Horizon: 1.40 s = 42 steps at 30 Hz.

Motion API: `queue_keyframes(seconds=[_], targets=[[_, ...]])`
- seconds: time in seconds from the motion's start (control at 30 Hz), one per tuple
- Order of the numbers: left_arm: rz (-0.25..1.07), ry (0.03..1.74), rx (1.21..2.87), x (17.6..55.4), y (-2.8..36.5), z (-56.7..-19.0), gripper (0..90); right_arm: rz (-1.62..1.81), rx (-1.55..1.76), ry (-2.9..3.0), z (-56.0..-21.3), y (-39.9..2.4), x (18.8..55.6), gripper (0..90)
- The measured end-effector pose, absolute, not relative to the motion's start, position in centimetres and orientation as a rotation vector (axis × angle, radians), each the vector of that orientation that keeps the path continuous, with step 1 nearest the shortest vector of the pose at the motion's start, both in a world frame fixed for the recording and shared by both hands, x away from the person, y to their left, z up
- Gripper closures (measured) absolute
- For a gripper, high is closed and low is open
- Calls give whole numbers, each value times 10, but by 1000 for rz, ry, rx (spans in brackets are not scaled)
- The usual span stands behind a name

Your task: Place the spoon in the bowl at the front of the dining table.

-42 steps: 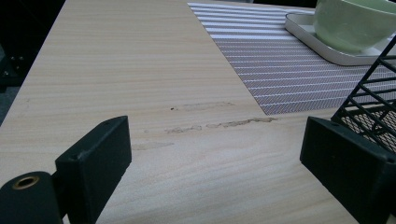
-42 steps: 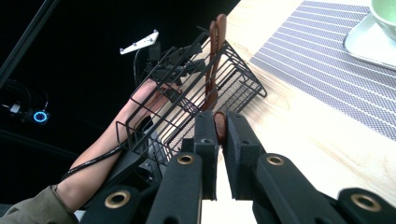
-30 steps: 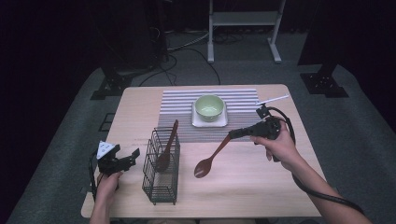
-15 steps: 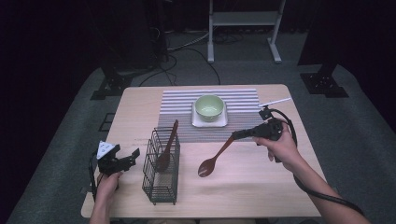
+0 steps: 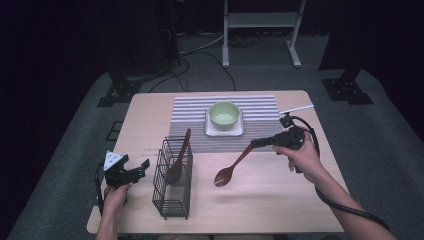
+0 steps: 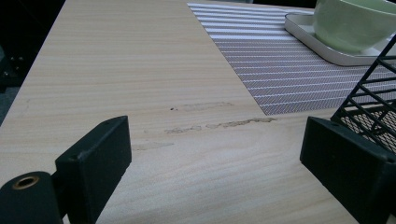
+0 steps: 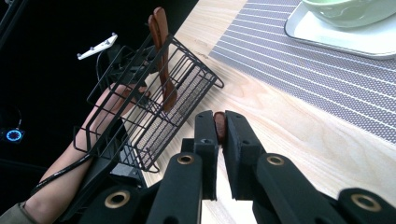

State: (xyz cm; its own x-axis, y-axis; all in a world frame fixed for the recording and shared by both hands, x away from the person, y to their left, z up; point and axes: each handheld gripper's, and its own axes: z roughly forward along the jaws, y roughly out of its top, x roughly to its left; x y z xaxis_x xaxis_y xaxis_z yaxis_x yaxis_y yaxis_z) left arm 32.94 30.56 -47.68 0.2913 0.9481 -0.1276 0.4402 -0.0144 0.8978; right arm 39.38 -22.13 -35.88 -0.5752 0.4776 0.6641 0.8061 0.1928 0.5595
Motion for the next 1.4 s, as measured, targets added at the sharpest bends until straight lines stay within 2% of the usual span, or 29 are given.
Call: queue_keyframes(seconds=[1.4], targets=[[674,1298,1617,329,306,-477,81,-1355,-1284,-2122,-361,-223,410,832]])
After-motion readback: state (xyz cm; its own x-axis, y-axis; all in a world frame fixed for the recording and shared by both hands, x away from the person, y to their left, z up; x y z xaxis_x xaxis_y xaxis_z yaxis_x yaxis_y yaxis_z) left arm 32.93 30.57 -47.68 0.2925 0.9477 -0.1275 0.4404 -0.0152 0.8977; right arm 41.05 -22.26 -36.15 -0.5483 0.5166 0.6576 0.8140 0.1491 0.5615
